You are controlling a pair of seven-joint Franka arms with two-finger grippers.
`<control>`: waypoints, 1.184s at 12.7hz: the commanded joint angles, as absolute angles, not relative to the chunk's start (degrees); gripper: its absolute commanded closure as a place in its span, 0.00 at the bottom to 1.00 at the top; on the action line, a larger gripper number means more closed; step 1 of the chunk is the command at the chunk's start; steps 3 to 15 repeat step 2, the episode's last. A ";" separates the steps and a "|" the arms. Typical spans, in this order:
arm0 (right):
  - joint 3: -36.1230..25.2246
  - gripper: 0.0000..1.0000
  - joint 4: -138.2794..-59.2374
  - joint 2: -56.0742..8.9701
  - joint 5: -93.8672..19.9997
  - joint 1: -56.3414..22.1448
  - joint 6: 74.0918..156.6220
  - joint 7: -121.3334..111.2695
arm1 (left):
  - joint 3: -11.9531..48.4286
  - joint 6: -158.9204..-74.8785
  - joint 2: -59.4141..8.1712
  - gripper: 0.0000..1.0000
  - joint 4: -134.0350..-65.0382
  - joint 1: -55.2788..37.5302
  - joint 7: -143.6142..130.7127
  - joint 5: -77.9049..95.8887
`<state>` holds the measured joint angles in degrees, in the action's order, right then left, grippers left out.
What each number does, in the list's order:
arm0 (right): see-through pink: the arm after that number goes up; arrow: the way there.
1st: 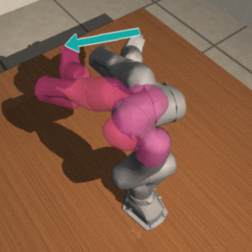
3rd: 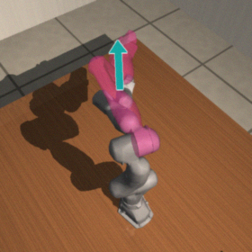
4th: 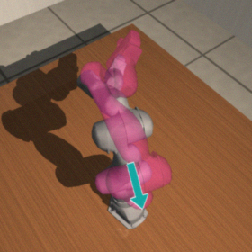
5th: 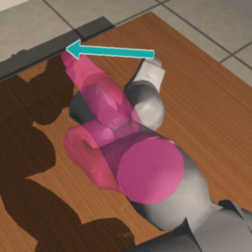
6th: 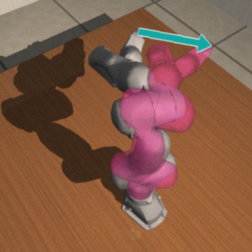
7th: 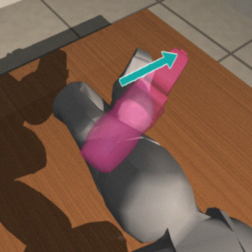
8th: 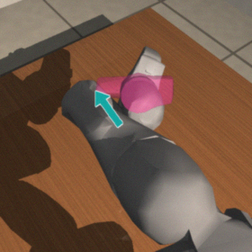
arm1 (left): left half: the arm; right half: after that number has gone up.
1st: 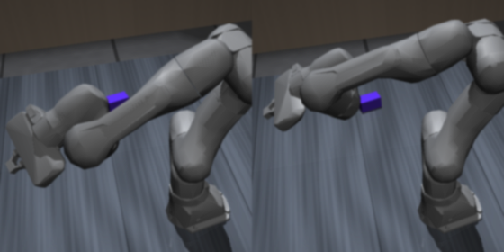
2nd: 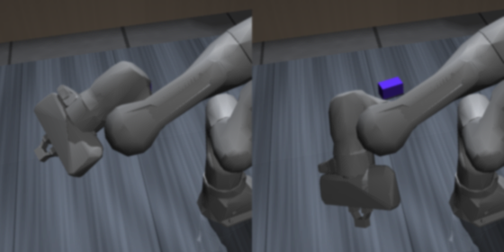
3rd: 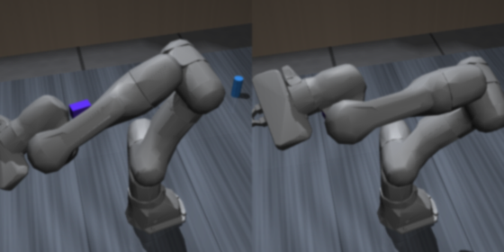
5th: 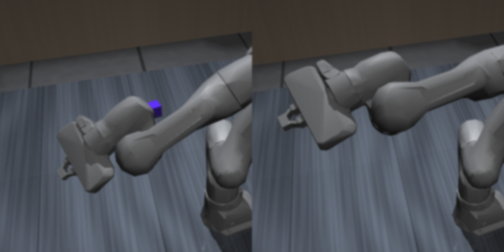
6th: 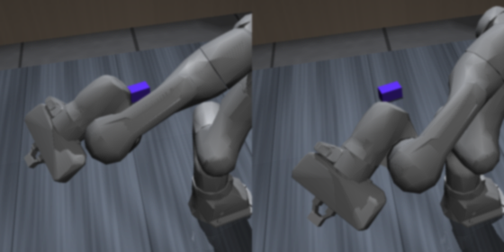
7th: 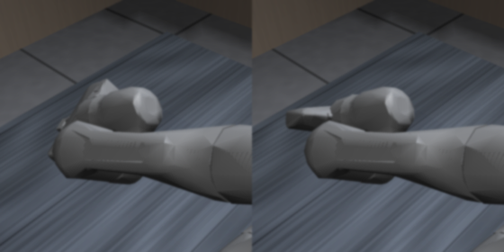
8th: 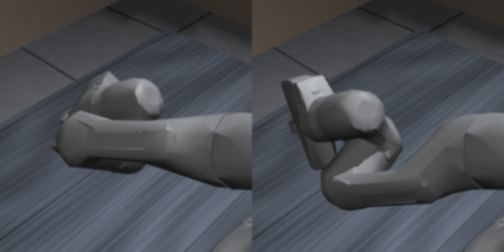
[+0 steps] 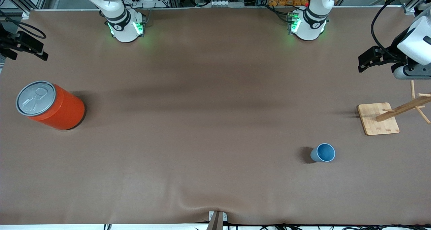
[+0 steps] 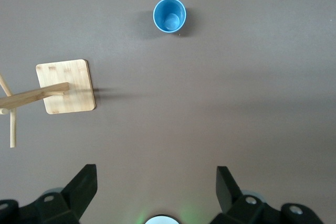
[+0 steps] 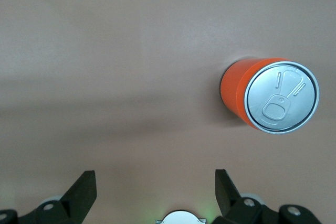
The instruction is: Flip cup
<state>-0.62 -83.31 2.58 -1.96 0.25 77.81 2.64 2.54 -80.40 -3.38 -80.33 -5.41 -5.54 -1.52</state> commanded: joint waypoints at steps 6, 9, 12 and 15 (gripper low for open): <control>-0.62 0.00 -82.44 2.29 -2.64 0.70 77.08 1.93 | 2.90 -80.86 -2.81 0.00 -80.60 -5.01 -6.24 -0.97; -0.62 0.00 -82.44 2.29 -2.64 0.70 77.08 1.93 | 2.90 -80.86 -2.81 0.00 -80.60 -5.01 -6.24 -0.97; -0.62 0.00 -82.44 2.29 -2.64 0.70 77.08 1.93 | 2.90 -80.86 -2.81 0.00 -80.60 -5.01 -6.24 -0.97; -0.62 0.00 -82.44 2.29 -2.64 0.70 77.08 1.93 | 2.90 -80.86 -2.81 0.00 -80.60 -5.01 -6.24 -0.97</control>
